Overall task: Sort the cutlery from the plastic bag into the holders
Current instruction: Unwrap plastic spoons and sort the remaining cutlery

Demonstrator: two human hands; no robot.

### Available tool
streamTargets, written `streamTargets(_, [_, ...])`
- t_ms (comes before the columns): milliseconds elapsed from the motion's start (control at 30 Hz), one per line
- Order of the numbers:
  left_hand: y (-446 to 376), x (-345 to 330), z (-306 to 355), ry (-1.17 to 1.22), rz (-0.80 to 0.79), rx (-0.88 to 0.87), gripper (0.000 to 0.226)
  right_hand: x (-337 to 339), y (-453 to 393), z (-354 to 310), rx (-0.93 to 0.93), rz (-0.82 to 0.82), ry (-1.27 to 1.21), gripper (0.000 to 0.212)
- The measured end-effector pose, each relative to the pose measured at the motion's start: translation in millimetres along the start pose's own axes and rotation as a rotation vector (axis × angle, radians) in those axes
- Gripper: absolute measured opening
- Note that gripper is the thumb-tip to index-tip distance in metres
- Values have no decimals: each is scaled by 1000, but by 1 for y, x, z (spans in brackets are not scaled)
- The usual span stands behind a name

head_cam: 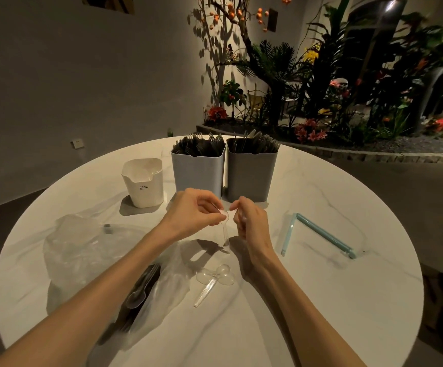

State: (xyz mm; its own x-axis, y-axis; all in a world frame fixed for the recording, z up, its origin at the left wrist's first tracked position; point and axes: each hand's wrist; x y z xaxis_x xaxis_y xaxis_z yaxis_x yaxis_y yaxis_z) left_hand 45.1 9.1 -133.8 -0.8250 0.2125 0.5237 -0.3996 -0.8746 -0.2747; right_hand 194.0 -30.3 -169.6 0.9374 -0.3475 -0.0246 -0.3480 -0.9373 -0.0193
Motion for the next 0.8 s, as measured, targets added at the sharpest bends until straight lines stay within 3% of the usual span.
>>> streamTargets(133, [0,3,7,146,59,74,30,3,-2,0,111,-72,19,44])
streamTargets(267, [0,4,10,306,36,184,27,2,2,5,163,-180,176,26])
streamTargets(400, [3,5,12,522,-10,343,32,2,8,-1,188,-72,133,18])
streamTargets(500, [10,7,11,157,-93,279,31,9,7,-7,96,-8,-63,28])
streamTargets(633, [27,5,15,-521,-611,172,51,13,-3,-8,33,-56,-103,35])
streamTargets(700, [31,-2,13,-602,-671,152,60,11,-6,-5,-11,-84,-89,34])
streamTargets(800, [31,-12,7,-483,-663,129,40,11,-8,-2,-37,-89,-65,33])
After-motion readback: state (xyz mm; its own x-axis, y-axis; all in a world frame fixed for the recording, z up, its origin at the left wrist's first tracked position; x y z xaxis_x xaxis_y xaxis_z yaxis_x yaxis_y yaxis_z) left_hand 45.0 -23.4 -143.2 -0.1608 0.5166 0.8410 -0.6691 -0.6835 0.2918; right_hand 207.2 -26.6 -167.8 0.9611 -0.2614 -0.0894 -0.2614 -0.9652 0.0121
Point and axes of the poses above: each hand's wrist, its own y-axis away from the middle knuckle, its own x-axis out of the back of the hand, z = x × y, and after that the axes turned 2 degrees about -x, right-handed
